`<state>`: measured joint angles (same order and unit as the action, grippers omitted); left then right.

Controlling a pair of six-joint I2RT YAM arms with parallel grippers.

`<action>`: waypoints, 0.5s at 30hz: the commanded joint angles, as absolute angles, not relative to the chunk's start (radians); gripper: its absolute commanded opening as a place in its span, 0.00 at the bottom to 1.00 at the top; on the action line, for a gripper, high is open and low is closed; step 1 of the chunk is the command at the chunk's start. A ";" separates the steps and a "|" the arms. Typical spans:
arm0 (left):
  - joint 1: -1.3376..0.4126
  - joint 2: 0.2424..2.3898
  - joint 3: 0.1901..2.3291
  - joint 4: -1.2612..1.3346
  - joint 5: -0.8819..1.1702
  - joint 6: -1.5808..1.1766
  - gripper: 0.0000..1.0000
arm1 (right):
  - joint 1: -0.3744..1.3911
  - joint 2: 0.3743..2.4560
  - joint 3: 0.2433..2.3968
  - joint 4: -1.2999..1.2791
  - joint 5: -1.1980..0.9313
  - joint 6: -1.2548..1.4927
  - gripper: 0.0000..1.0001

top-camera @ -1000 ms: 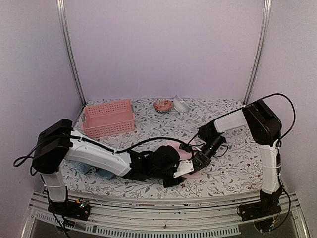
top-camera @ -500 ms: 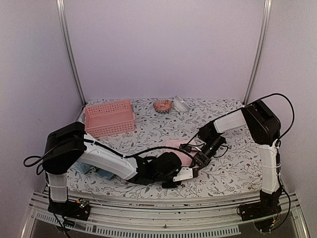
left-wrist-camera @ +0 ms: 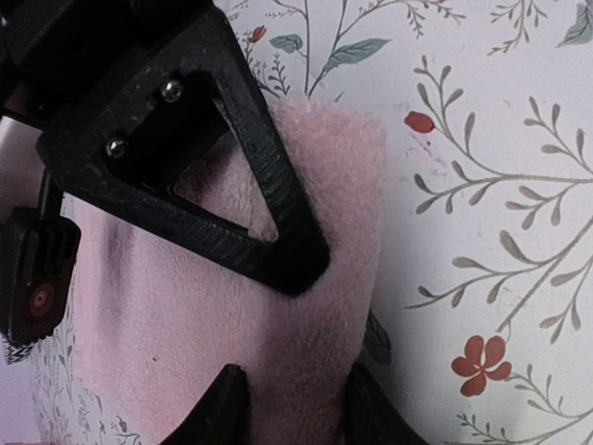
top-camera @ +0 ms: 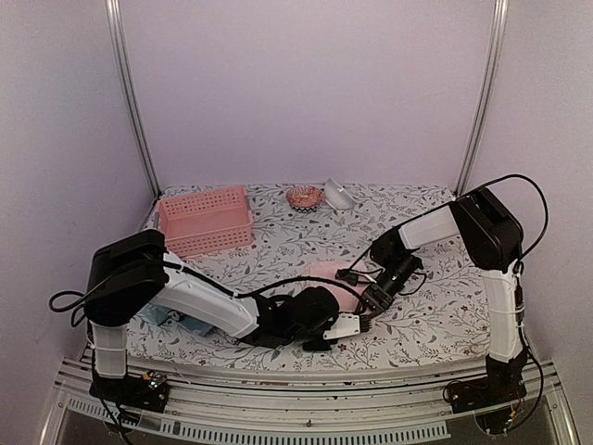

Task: Roll the towels
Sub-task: Roll the towel at the center of the board.

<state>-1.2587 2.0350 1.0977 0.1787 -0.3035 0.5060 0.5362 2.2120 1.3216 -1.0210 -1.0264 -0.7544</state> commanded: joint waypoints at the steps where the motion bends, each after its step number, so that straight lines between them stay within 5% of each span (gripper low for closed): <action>1: -1.231 2.077 1.117 0.068 -0.272 0.463 0.34 | 0.548 2.262 1.307 -1.010 -0.917 -0.762 0.04; 4: -1.232 2.070 1.129 0.020 -0.216 0.434 0.21 | 0.543 2.249 1.320 -1.040 -0.931 -0.778 0.10; 9: -1.232 2.061 1.181 -0.145 -0.090 0.327 0.09 | 0.488 2.128 1.341 -1.085 -0.976 -0.843 0.34; 15: -1.230 2.059 1.212 -0.311 0.028 0.199 0.07 | 0.457 2.123 1.365 -0.940 -0.831 -0.674 0.35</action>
